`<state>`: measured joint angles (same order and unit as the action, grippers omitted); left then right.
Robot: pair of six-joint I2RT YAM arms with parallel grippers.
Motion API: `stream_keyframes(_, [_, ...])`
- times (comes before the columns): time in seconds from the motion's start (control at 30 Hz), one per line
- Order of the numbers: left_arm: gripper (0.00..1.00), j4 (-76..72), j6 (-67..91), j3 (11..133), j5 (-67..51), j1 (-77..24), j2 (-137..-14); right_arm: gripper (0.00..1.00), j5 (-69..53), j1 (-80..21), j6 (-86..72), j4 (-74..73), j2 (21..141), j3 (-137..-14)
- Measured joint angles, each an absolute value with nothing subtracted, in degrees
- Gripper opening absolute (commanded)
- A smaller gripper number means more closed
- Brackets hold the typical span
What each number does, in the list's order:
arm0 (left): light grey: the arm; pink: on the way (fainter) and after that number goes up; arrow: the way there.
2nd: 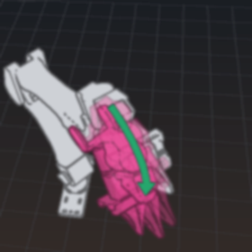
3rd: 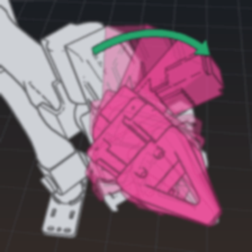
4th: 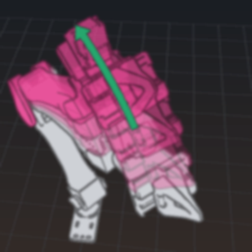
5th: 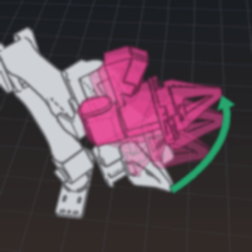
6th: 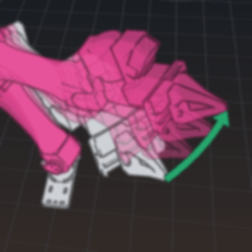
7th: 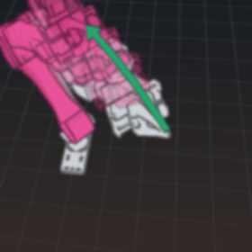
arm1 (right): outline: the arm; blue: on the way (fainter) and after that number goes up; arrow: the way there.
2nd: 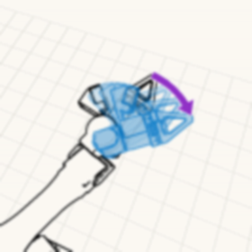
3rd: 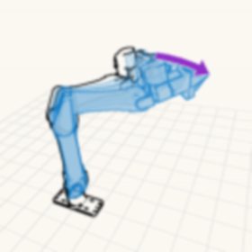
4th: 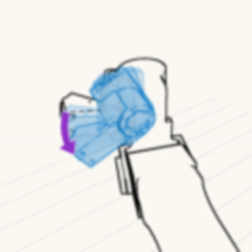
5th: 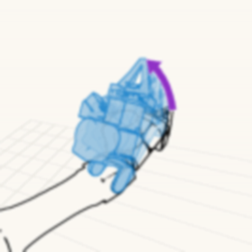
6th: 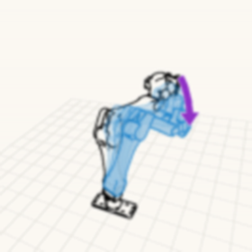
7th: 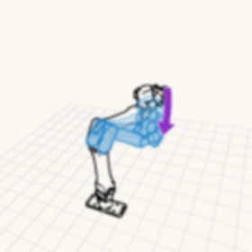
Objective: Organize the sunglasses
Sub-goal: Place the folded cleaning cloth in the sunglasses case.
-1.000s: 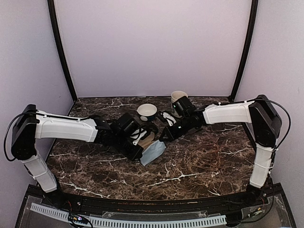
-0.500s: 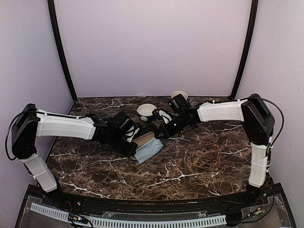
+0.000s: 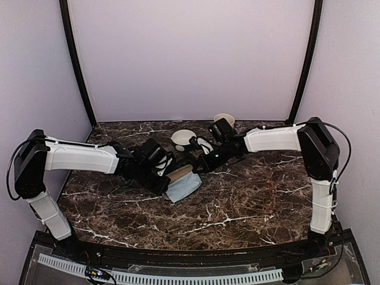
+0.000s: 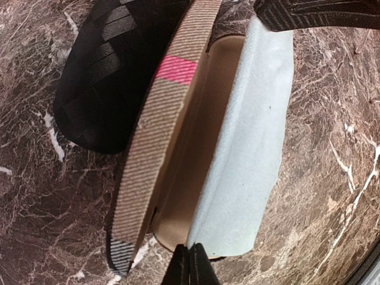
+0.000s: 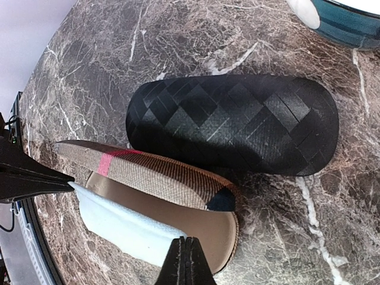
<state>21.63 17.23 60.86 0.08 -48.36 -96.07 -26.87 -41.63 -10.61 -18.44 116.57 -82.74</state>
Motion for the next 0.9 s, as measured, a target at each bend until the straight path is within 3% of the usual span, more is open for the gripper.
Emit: stream_keyframes(0.9, [0.00, 22.02, 17.21, 60.86, 2.72, -48.12, -96.60, 0.00, -25.34, -42.92, -11.20, -17.61, 118.96, -84.42])
